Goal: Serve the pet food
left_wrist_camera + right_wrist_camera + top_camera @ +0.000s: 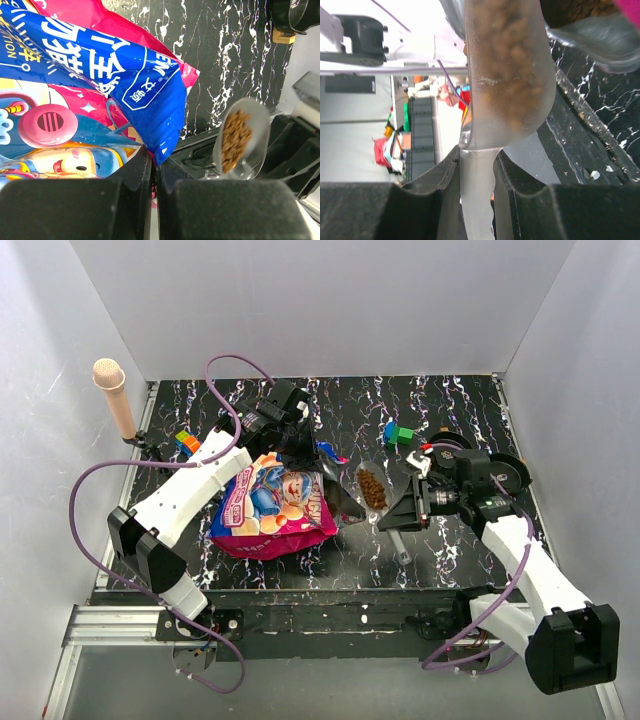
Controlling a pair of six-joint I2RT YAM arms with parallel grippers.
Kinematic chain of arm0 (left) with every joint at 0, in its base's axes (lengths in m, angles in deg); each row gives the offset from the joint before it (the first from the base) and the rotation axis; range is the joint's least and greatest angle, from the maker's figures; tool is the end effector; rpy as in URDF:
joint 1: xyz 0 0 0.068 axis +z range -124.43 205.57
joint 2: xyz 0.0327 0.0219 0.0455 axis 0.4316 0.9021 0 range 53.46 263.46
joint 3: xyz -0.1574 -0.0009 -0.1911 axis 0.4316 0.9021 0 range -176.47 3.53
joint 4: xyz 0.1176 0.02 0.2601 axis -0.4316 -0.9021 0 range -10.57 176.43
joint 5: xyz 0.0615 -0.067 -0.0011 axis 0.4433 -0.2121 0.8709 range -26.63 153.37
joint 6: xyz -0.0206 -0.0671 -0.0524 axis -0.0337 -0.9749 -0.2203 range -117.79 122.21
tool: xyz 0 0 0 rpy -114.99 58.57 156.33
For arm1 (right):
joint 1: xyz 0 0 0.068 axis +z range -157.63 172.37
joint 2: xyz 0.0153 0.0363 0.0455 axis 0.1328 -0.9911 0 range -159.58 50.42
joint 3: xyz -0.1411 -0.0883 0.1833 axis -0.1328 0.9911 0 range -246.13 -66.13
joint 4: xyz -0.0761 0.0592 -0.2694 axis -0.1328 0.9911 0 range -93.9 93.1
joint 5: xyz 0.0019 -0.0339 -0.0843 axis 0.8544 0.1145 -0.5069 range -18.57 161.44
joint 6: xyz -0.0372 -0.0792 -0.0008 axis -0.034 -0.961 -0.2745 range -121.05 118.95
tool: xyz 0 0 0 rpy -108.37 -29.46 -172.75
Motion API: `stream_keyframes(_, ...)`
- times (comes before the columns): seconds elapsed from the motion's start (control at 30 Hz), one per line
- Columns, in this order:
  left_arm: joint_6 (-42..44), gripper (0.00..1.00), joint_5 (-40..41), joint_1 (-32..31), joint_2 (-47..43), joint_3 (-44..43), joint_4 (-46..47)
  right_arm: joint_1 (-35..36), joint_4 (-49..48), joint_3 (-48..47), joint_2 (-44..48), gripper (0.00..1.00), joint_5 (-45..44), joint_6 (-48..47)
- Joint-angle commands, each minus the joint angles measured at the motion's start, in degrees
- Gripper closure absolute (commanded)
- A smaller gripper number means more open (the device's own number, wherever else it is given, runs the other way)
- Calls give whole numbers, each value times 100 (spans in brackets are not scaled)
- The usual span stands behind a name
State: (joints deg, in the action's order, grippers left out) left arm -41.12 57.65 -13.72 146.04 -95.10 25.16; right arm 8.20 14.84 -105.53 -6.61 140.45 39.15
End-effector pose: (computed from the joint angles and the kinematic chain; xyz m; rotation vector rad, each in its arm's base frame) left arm 0.2895 -0.2469 0.3151 -0.0526 2.6744 -0.6535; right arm 0.2199 0.1378 0.2277 -0.2810 2.2971 1.8456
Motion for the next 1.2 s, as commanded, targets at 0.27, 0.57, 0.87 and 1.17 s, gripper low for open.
stream_keyframes(0.27, 246, 100, 71, 44, -319, -60, 133, -2215, 62, -815, -983, 99, 464, -551)
stream_keyframes(0.57, 404, 100, -26, 44, -372, -227, 55, -3024, -2134, -579, -2003, 99, 516, 627)
stream_keyframes(0.87, 404, 100, -96, 35, -451, -95, 19, -3772, -4193, 81, -2856, 99, 552, 1867)
stream_keyframes(1.17, 361, 100, -149, 44, -416, -104, 28, -3790, -4309, -33, -3481, 99, 131, 2254)
